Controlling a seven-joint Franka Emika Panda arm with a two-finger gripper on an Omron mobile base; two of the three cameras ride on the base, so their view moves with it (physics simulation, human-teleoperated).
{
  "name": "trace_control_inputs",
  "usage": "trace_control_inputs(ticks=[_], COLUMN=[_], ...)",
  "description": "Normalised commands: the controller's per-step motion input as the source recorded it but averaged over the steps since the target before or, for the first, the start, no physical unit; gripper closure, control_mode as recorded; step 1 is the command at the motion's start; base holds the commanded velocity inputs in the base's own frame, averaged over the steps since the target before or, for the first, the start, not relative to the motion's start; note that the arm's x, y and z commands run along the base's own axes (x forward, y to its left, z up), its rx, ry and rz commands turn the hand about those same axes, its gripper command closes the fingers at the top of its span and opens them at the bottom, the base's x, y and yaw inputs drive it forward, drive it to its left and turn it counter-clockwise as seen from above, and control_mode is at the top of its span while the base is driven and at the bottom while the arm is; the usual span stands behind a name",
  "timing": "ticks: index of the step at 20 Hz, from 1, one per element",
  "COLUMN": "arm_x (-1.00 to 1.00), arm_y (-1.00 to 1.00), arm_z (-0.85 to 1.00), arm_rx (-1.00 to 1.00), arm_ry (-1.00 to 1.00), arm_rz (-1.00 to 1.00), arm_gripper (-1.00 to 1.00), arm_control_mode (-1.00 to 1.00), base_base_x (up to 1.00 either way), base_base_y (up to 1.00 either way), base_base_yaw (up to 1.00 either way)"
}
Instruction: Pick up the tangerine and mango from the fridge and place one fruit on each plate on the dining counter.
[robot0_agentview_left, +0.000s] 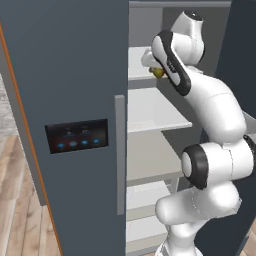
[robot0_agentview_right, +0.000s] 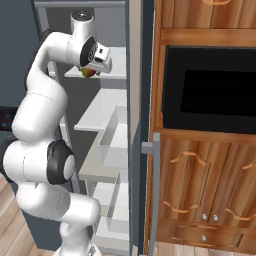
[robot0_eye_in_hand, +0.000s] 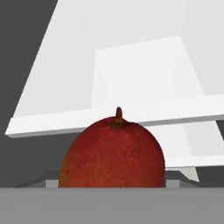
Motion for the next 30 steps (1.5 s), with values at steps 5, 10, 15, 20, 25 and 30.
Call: trace_control_inputs(ticks=[5, 10, 15, 20, 25, 30], arm_x=[-1.0, -1.0, -0.84, -0.23, -0.7, -0.93], arm_y=[0.08, 0.29, 0.23, 0.06, 0.0, 0.0], arm_z=[0.14, 0.11, -0.23, -0.57, -0.59, -0.19], arm_rx=[0.0, 0.0, -0.05, -0.1, 0.01, 0.0], arm_ry=[-0.11, 0.06, 0.25, 0.37, 0.13, 0.01], arm_rz=[0.0, 0.0, 0.0, 0.04, 0.14, 0.23], arm_gripper=[1.0, 1.0, 1.0, 1.0, 1.0, 1.0], arm_control_mode=[-1.0, -1.0, -1.0, -1.0, -1.0, -1.0], base_base_x=[0.0, 0.0, 0.0, 0.0, 0.0, 0.0], base_base_y=[0.0, 0.0, 0.0, 0.0, 0.0, 0.0], base_base_yaw=[0.0, 0.0, 0.0, 0.0, 0.0, 0.0])
